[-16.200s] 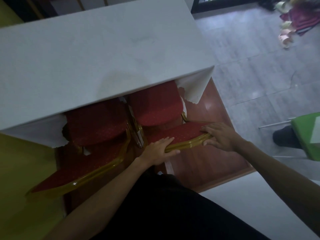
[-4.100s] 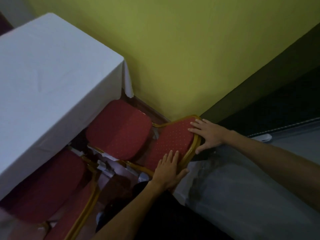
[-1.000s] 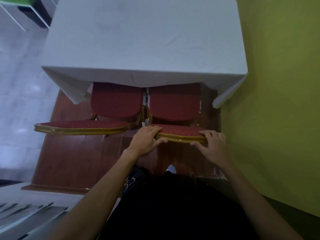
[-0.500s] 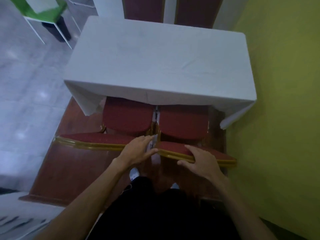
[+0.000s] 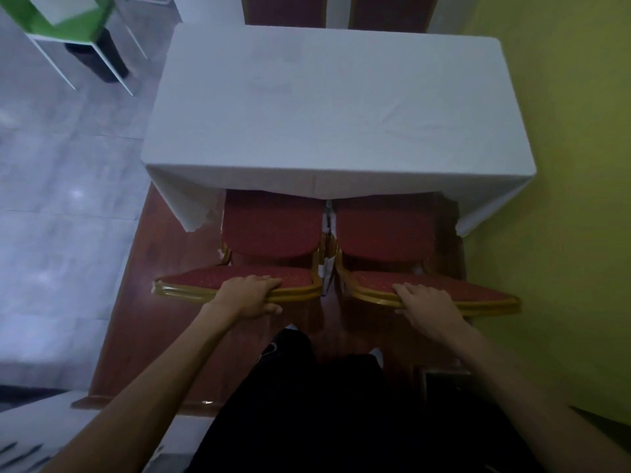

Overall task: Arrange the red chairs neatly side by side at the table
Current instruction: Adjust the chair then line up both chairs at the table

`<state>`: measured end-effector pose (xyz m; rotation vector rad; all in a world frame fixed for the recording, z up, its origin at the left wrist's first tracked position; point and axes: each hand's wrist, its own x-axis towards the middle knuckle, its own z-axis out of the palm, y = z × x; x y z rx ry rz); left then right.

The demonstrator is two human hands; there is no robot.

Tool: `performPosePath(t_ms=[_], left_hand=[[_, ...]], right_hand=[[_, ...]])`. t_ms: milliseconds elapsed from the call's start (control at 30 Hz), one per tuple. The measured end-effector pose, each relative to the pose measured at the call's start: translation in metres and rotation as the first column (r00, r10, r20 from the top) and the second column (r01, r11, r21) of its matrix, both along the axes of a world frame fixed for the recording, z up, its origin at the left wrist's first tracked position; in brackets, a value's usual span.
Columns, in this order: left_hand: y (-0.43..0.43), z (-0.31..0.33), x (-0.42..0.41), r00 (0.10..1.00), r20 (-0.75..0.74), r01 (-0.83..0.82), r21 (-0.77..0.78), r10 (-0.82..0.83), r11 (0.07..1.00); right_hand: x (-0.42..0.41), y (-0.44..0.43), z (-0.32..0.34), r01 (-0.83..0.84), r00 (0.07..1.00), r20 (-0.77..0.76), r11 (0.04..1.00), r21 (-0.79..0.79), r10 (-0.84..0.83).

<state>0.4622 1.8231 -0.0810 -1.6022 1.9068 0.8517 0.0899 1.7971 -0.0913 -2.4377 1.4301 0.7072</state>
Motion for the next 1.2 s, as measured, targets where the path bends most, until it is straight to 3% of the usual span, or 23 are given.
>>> performPosePath(t_ms=[367, 1200], left_hand=[[0.002, 0.006, 0.001, 1.0, 0.003, -0.006, -0.025, 0.006, 1.0], [0.013, 0.005, 0.001, 0.999, 0.024, -0.02, -0.059, 0.022, 0.998]], right_hand=[[0.005, 0.014, 0.005, 0.05, 0.997, -0.058, 0.998, 0.043, -0.047], [0.002, 0.02, 0.005, 0.058, 0.998, 0.0, 0.998, 0.018, -0.058]])
